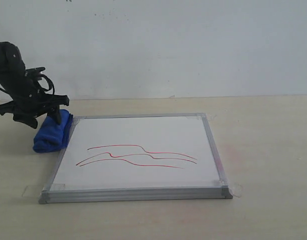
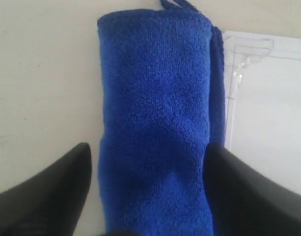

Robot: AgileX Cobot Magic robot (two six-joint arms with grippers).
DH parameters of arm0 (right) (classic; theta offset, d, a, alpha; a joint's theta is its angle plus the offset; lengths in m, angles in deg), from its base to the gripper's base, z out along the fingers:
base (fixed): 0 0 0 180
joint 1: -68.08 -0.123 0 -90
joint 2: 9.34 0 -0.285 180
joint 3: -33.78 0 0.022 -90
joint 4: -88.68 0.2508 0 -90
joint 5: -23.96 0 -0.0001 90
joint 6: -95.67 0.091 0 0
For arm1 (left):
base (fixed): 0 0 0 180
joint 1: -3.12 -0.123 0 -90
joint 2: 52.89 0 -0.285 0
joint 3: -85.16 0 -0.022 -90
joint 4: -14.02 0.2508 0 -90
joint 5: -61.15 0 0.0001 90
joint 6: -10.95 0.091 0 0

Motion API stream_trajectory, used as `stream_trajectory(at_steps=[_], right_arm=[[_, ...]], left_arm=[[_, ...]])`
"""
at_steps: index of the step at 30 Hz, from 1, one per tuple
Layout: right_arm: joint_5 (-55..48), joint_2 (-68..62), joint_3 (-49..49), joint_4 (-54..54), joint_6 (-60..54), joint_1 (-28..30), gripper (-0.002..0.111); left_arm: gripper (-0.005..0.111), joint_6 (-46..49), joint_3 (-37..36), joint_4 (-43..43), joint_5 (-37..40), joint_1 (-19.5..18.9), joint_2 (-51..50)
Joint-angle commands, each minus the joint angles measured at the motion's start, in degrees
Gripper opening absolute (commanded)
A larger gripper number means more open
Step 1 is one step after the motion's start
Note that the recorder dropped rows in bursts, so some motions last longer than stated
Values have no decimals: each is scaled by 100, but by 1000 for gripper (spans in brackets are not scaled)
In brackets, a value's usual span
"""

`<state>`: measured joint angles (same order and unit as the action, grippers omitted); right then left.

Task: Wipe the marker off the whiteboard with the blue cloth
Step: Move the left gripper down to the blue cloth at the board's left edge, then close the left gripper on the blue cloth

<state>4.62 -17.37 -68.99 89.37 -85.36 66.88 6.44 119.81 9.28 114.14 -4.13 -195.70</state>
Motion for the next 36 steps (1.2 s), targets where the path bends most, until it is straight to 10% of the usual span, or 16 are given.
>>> stream_trajectory(at_steps=[1,14,24,36], right_arm=[[21,24,-2,16,-19,33,0],[21,24,-2,16,-19,33,0],[21,24,-2,16,-19,33,0],[21,24,-2,16,-19,33,0]], left_arm=[[62,-61,36,-21,-158,1,-145],[58,-61,36,-564,-506,1,-301],[5,-21,36,-833,-542,-11,-301],[4,621,36,-616,-12,-11,264]])
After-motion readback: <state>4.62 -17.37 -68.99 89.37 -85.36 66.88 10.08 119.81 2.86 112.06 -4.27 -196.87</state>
